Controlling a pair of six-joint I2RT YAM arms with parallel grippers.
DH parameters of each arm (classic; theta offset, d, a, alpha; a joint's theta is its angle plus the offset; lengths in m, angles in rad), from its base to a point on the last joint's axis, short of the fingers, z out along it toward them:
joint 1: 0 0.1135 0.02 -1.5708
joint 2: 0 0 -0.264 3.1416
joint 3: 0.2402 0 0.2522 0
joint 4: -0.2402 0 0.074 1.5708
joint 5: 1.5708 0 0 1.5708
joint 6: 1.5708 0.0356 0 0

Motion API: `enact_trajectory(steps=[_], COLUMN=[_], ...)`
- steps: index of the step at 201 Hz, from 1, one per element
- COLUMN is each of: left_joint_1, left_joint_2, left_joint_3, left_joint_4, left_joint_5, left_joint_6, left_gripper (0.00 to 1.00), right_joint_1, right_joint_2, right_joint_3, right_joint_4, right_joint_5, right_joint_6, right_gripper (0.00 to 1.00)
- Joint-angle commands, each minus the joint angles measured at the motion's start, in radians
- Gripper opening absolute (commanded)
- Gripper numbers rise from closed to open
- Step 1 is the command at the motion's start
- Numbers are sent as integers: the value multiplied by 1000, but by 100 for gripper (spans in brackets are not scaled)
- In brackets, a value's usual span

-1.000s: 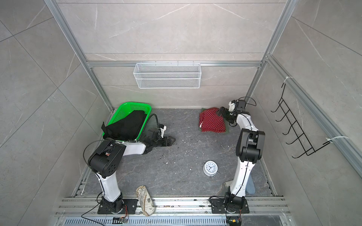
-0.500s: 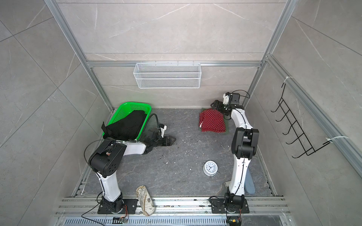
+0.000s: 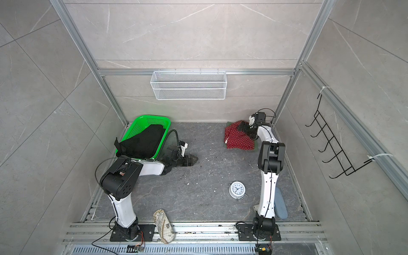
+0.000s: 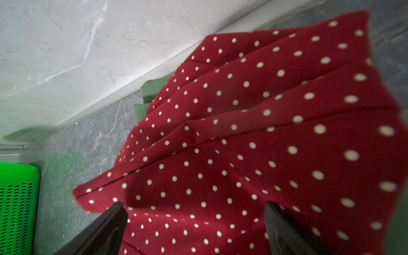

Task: Fold and stack skirts
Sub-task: Smooth out the skirt on the skirt.

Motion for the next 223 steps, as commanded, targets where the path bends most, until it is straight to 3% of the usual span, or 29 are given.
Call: enact_trajectory(steps=[1,67,152,223], left_joint_1=[-5,-5,-5,-5], left_joint_2=[-42,-29,-37,-42], left_joint_3=[0,1,-30,-15], left_joint_4=[11,34,54,57], left_joint_5=[10,12,14,14], left_joint_6=[28,20,19,28], left_gripper=[85,85,85,85], right_joint_1=[3,9,10,10], right_joint_2=[-90,-331,-335,-483], right_joint_3=[-43,-335,-566,-689], right_joint_4=[17,104,144,174], right_joint_5=[-17,-4,-25,-24], right_joint_6=[-48,-68,-34,-44], right_gripper=[100,100,100,100])
